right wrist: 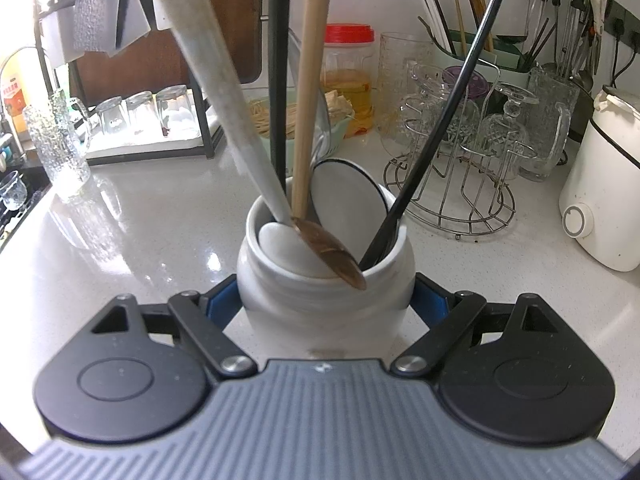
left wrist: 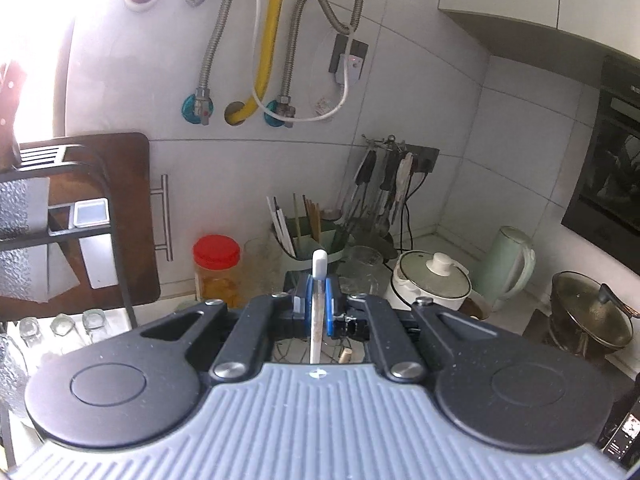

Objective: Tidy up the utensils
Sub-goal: 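Carry the white stick with the left tool over the white mug, then lower the white stick into the mug and open the left tool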

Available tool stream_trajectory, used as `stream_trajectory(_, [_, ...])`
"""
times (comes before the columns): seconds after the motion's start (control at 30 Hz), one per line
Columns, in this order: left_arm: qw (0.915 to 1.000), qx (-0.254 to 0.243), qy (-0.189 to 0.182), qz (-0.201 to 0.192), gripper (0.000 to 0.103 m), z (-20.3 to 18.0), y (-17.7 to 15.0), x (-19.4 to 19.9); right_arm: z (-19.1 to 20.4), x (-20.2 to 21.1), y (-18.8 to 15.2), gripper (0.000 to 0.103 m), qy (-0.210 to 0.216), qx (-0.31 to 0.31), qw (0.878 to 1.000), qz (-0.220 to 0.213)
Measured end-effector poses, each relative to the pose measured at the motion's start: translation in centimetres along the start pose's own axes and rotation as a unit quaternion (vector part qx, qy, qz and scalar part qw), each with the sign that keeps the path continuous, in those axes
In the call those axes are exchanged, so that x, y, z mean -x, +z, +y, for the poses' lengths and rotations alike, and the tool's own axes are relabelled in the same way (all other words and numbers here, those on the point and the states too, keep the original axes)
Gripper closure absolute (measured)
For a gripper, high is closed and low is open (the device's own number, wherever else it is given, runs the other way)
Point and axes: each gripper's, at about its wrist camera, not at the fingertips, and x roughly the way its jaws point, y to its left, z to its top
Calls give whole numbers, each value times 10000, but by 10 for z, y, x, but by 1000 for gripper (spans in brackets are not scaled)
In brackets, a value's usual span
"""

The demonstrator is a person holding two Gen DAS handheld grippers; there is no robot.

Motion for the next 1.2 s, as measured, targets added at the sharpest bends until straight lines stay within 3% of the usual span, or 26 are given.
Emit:
stream_trajectory(0.3, [9996, -63, 103, 252, 96, 0, -19, -26, 0, 0, -1, 12, 10, 1, 10000, -27])
stream_trajectory(1.0, [9857, 40, 249, 1665, 96, 4, -52, -103, -4, 0, -1, 12, 238, 179, 9995, -76])
stream_trajectory(1.2, [9841, 176, 326, 1735, 96, 7, -56, -110, -7, 0, 0, 12, 355, 286, 9989, -52])
